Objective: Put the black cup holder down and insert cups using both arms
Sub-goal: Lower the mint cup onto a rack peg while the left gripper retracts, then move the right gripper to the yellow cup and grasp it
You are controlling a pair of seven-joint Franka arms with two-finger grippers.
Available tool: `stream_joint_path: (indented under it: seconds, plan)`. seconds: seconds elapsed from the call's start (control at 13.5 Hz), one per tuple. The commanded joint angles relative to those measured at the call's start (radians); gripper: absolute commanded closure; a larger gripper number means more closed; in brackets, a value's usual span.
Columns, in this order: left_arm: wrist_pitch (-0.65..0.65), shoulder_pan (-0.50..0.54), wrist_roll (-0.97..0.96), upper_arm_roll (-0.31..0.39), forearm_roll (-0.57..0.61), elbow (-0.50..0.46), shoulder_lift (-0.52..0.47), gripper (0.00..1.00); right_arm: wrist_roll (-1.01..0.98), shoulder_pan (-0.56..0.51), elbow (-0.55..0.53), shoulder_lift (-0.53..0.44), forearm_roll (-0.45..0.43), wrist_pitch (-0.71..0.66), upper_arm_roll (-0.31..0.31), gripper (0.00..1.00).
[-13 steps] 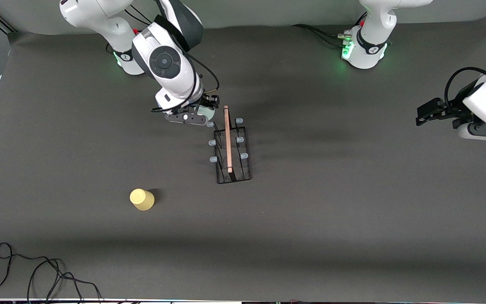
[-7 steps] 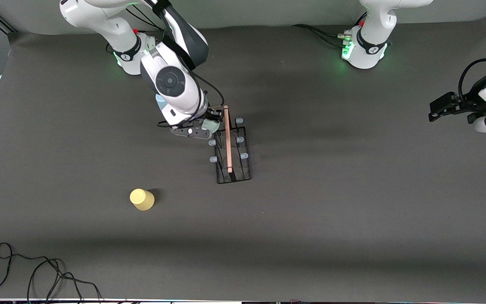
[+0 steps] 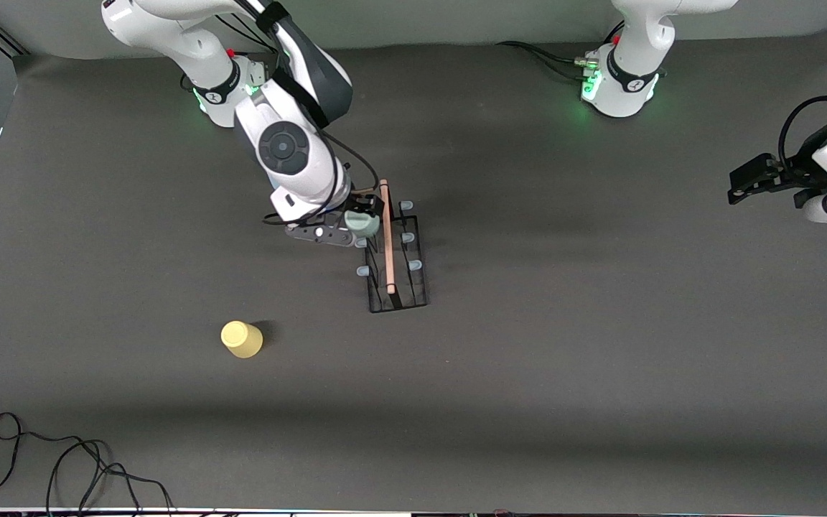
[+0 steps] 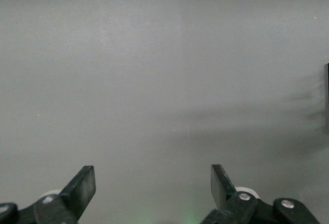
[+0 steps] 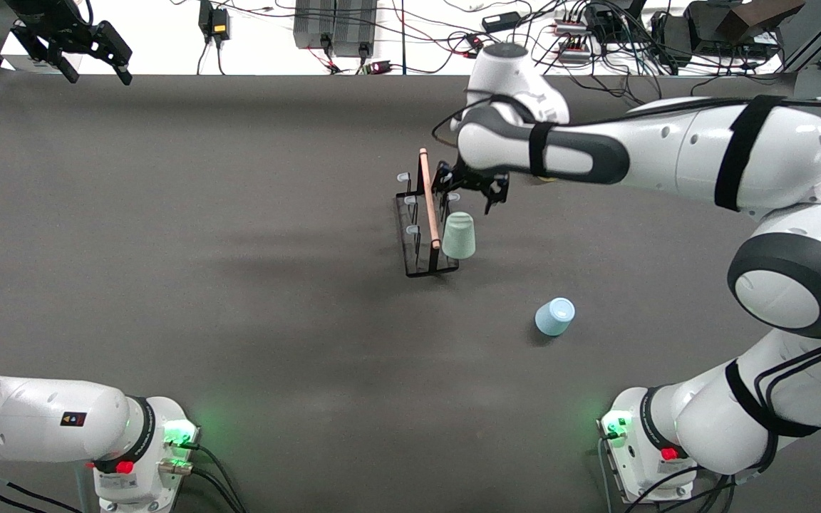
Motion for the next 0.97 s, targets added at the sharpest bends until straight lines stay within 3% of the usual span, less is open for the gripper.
stream_joint_path:
  seconds: [0.0, 0.22, 0.37, 0.74, 0.89]
  plan:
    - [-0.007, -0.004, -0.017, 0.001, 0.006, 0.025, 0.004, 0.00, -0.150, 0.001, 0.063, -0.003, -0.009, -0.105, -0.108, 0.00]
    - [-0.010, -0.005, -0.038, -0.001, 0.012, 0.025, 0.006, 0.00, -0.281, -0.005, 0.063, 0.066, -0.175, -0.010, -0.226, 0.00]
    - [-0.015, -0.012, -0.038, 0.001, 0.017, 0.024, 0.006, 0.00, -0.379, -0.018, 0.064, 0.123, -0.174, 0.113, -0.293, 0.00]
    - [-0.015, -0.016, -0.035, -0.001, 0.041, 0.021, 0.009, 0.00, -0.573, -0.178, 0.064, 0.264, -0.175, 0.301, -0.305, 0.00]
    - [-0.016, -0.018, -0.031, -0.003, 0.058, 0.019, 0.007, 0.00, -0.588, -0.197, 0.066, 0.299, -0.174, 0.364, -0.304, 0.00]
